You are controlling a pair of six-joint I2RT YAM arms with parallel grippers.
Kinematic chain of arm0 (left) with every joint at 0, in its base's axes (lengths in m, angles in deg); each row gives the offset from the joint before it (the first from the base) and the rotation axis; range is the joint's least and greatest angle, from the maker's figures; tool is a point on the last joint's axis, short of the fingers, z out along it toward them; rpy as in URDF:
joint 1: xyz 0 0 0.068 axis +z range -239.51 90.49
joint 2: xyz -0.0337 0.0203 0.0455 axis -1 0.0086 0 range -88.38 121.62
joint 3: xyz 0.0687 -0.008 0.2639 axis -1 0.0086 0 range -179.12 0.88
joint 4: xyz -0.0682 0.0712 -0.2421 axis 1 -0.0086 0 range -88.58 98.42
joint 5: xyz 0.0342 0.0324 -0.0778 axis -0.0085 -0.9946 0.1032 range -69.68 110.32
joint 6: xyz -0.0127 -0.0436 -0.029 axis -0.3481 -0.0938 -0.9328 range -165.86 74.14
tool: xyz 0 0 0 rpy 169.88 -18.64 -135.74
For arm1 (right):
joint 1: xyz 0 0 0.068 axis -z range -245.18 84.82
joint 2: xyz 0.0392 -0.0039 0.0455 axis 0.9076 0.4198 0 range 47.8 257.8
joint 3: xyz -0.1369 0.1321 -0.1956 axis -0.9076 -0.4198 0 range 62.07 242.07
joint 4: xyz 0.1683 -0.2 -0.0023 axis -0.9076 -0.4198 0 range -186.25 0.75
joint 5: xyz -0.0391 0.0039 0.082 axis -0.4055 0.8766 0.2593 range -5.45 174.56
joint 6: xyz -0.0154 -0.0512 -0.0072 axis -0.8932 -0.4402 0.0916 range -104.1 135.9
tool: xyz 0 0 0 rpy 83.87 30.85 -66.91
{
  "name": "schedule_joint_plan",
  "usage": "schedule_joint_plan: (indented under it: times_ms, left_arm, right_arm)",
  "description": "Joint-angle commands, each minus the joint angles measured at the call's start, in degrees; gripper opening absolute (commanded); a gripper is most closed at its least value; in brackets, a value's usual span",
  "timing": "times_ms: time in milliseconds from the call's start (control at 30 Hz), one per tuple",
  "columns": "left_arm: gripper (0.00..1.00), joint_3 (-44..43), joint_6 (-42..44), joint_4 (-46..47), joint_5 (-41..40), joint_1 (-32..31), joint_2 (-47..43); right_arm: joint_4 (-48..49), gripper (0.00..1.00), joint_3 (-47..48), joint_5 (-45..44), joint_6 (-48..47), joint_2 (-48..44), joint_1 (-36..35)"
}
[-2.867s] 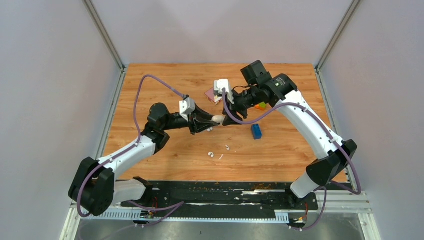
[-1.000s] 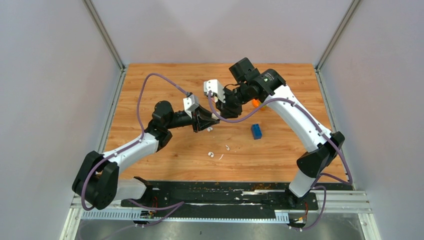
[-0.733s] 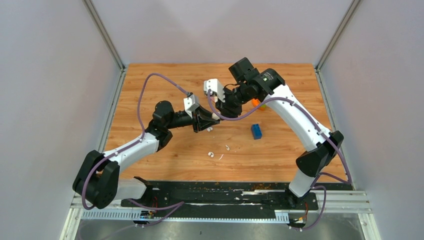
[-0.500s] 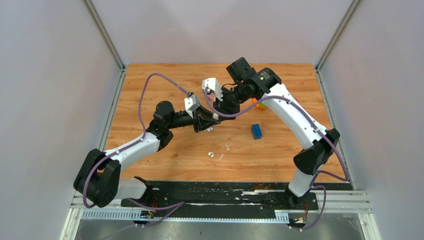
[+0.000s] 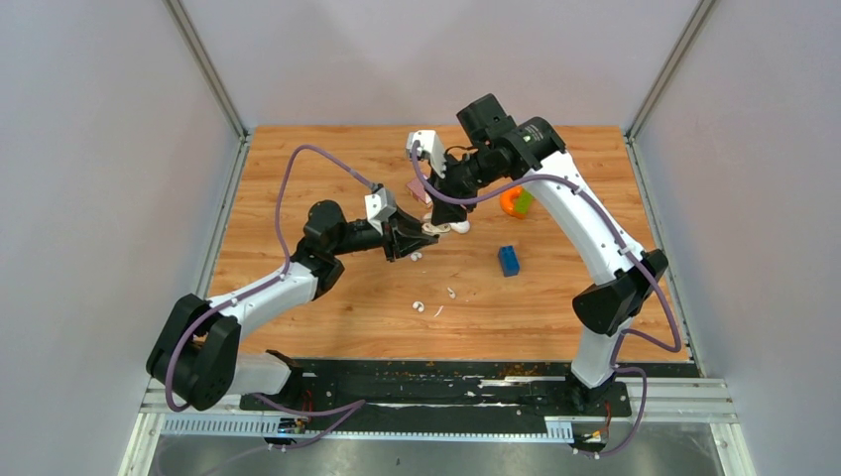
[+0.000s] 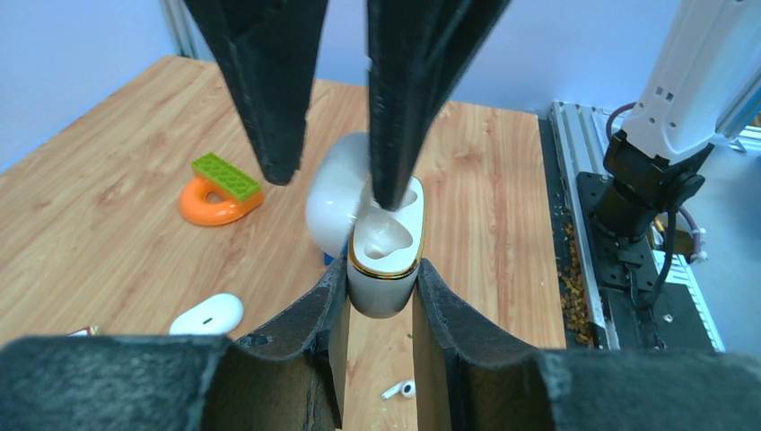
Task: Insert the wireless bluetooth earbuds into the charging case
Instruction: Open the charging case, then pick up the earbud from the center of the board.
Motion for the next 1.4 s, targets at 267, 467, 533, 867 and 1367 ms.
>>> schedule_joint_plan:
  times_ms: [267, 467, 533, 867, 1367]
  left_arm:
    - [0.00, -0.5, 0.3, 2.4, 0.7, -0.5, 0.5]
    - [0.00, -0.6, -1.9, 2.0, -1.5, -0.1, 0.1]
    - [0.00, -1.2, -2.7, 1.0, -1.7, 0.7, -0.2]
    - [0.00, -9.8, -9.2, -12.0, -0.7, 10.5, -8.0]
    - [0.00, -8.3, -0.4, -28.5, -8.2, 13.2, -19.7]
  right_arm:
    - [2.1, 0.40, 3.5, 3.2, 2.2, -0.4, 1.2]
    - [3.9, 0.46, 5.8, 9.8, 3.4, -3.6, 3.3]
    - [6.4, 0.46, 4.5, 10.3, 4.6, -5.9, 4.8]
    - [22.2, 0.39, -25.6, 9.5, 2.6, -19.1, 18.1]
    - [31.0, 0.28, -46.9, -4.2, -1.3, -15.7, 3.4]
